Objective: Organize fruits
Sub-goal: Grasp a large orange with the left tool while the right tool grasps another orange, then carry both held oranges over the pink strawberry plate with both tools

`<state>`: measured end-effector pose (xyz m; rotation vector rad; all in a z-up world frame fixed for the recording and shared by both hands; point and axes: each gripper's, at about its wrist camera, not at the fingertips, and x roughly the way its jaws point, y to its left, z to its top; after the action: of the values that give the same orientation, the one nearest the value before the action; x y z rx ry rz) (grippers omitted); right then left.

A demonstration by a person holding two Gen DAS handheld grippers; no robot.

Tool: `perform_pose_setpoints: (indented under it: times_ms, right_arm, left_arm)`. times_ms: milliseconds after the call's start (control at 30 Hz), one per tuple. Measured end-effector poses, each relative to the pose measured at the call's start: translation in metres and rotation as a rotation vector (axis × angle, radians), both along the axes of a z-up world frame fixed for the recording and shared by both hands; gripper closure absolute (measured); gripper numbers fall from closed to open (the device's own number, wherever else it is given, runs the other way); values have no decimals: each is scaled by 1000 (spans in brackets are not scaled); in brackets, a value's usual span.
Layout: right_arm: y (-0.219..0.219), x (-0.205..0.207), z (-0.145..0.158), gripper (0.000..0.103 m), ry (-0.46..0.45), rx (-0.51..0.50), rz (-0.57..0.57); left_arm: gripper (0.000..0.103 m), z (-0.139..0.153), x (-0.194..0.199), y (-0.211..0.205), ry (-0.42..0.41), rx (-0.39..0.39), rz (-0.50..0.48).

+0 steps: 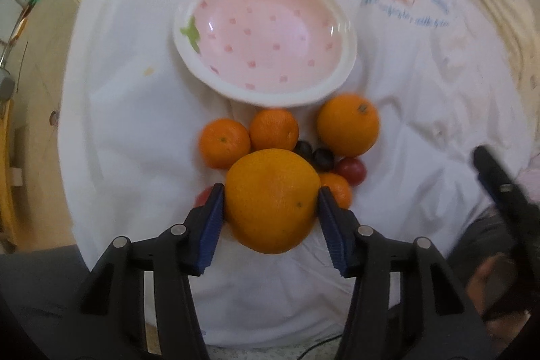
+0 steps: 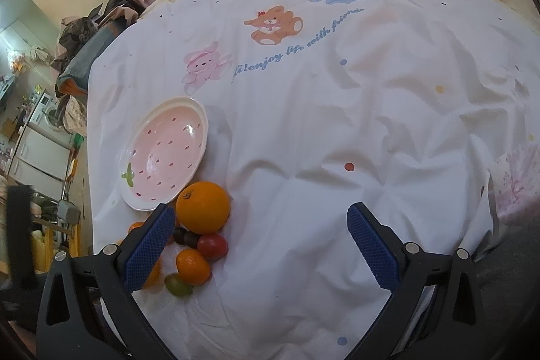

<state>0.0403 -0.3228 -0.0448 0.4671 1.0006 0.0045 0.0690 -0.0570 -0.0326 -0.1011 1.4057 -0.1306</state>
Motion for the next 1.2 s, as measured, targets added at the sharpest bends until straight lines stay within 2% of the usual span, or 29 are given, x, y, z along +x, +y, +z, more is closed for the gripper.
perform_pose_setpoints:
  times_ms: [100,167,200,300,367,433,533,567,667,733,800,1000,1200]
  right_arm:
    - [-1,1,-1,0,8,11,9]
    - [-3,5,-7,0,42,53,31]
    - [-3,9,-10,0,70,72,42]
    - [5,25,-21,6,152,115,112]
    - [19,38,-27,7,201,124,186]
    - [40,53,-32,7,219,117,275]
    - [65,73,-45,8,256,61,323]
    - [71,79,-50,14,270,42,330]
    - [87,92,-64,20,306,-8,351]
    - [95,97,-68,23,306,-34,367]
    - [100,100,-70,37,297,-63,378]
    - [103,96,-63,41,278,-60,407]
    - [81,81,-37,41,214,-28,383]
  left_arm:
    - [54,25,0,21,-58,-17,25]
    - [54,30,3,33,-94,-18,34]
    - [54,26,13,33,-105,-13,36]
    - [54,24,14,47,-116,-27,52]
    - [54,17,14,52,-120,-31,59]
    - [54,13,14,59,-119,-41,67]
    - [54,3,13,65,-109,-75,87]
    - [54,2,13,67,-107,-83,91]
    - [54,-2,13,68,-104,-105,95]
    - [54,-3,14,69,-103,-114,98]
    - [54,-6,14,71,-93,-122,100]
    - [54,-5,12,70,-96,-120,98]
    - [54,4,8,70,-137,-111,97]
